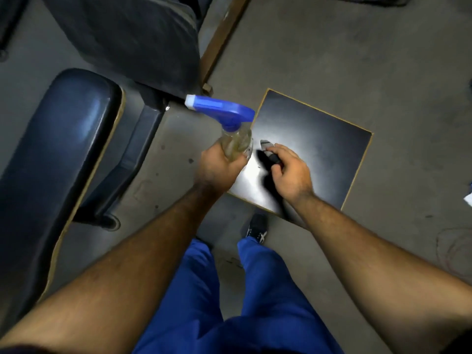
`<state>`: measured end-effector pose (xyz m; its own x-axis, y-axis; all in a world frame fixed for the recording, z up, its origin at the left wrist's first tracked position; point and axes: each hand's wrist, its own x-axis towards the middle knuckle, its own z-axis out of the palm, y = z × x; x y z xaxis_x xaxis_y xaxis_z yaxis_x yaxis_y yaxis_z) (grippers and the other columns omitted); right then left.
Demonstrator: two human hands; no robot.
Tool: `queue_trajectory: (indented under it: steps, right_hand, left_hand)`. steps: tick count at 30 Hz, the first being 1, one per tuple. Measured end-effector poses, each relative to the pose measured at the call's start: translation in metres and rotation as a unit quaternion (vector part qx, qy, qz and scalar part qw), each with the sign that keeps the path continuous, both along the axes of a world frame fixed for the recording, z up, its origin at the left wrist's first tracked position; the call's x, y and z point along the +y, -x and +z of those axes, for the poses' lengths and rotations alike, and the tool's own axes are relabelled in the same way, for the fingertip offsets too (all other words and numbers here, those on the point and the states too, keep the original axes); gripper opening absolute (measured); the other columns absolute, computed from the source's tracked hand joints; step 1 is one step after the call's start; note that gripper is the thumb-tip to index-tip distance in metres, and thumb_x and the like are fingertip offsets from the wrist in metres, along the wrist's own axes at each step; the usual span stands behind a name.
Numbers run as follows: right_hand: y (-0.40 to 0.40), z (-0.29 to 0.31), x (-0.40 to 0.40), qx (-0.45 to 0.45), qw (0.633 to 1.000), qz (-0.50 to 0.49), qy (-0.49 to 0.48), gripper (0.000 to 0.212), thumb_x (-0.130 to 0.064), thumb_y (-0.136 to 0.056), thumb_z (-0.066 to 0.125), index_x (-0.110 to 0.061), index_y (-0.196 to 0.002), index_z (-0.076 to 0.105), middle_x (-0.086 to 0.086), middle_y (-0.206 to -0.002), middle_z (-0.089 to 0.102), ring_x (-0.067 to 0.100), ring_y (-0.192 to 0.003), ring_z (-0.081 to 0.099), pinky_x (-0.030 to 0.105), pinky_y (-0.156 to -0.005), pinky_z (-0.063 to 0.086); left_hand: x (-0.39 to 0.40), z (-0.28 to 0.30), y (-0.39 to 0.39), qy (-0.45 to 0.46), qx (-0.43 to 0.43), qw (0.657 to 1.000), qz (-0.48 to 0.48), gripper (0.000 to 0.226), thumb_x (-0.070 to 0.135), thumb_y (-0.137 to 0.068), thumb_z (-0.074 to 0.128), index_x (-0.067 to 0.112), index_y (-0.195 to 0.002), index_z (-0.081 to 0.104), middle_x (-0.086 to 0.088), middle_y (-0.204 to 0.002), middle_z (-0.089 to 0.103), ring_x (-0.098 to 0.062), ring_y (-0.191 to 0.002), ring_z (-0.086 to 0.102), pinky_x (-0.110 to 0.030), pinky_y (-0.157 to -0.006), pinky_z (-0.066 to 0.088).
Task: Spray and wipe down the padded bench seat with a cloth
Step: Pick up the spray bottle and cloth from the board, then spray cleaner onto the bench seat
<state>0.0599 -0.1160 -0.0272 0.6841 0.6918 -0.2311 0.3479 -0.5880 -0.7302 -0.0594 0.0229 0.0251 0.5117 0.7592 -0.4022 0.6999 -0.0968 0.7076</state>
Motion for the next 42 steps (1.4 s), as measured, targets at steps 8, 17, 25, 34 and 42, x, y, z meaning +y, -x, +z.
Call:
queue_trajectory:
  steps: [8, 17, 25, 34, 42]
  right_hand:
    - [0.113, 0.038, 0.115, 0.050, 0.992, 0.111, -0.020, 0.046, -0.006, -0.077, 0.051, -0.016, -0.117, 0.070, -0.002, -0.126, 0.068, 0.014, -0.116, 0.062, 0.007, -0.099, 0.038]
    - [0.272, 0.042, 0.266, 0.064, 0.962, 0.261, 0.048, 0.046, -0.014, -0.078, 0.048, -0.024, -0.116, 0.070, -0.008, -0.124, 0.069, 0.013, -0.111, 0.065, 0.022, -0.100, 0.046]
    - [0.355, -0.001, 0.390, 0.054, 0.925, 0.371, 0.062, 0.044, -0.009, -0.083, 0.055, -0.025, -0.121, 0.068, -0.006, -0.119, 0.070, 0.015, -0.105, 0.064, 0.018, -0.092, 0.045]
    - [0.407, -0.086, 0.527, -0.019, 0.835, 0.548, 0.045, 0.056, -0.003, -0.087, 0.052, -0.016, -0.141, 0.051, 0.007, -0.151, 0.046, 0.025, -0.138, 0.042, 0.033, -0.116, 0.031]
    - [0.416, -0.168, 0.559, -0.108, 0.718, 0.685, 0.064, 0.072, -0.051, -0.094, 0.051, -0.021, -0.156, 0.029, 0.009, -0.166, 0.012, 0.030, -0.154, 0.006, 0.049, -0.125, 0.013]
  left_hand:
    - [0.084, 0.025, 0.147, 0.017, -0.006, 0.987, 0.157, 0.051, 0.053, -0.062, 0.068, 0.022, -0.103, 0.069, 0.000, -0.092, 0.075, -0.021, -0.091, 0.070, -0.038, -0.084, 0.057]
    - [0.171, 0.029, 0.328, 0.011, -0.001, 0.951, 0.310, 0.041, 0.044, -0.069, 0.071, 0.023, -0.104, 0.069, 0.003, -0.091, 0.074, -0.021, -0.090, 0.069, -0.036, -0.084, 0.055]
    - [0.254, -0.018, 0.417, -0.010, 0.037, 0.893, 0.449, 0.031, 0.037, -0.078, 0.071, 0.022, -0.105, 0.067, 0.002, -0.091, 0.071, -0.021, -0.090, 0.067, -0.029, -0.082, 0.052]
    - [0.342, -0.093, 0.463, -0.082, 0.084, 0.842, 0.526, 0.028, 0.041, -0.086, 0.066, 0.026, -0.109, 0.065, 0.009, -0.100, 0.067, -0.013, -0.095, 0.067, -0.029, -0.086, 0.054]
    - [0.355, -0.138, 0.463, -0.100, 0.104, 0.793, 0.592, 0.028, 0.038, -0.083, 0.071, 0.024, -0.106, 0.066, 0.014, -0.097, 0.067, -0.008, -0.094, 0.064, -0.010, -0.080, 0.037]
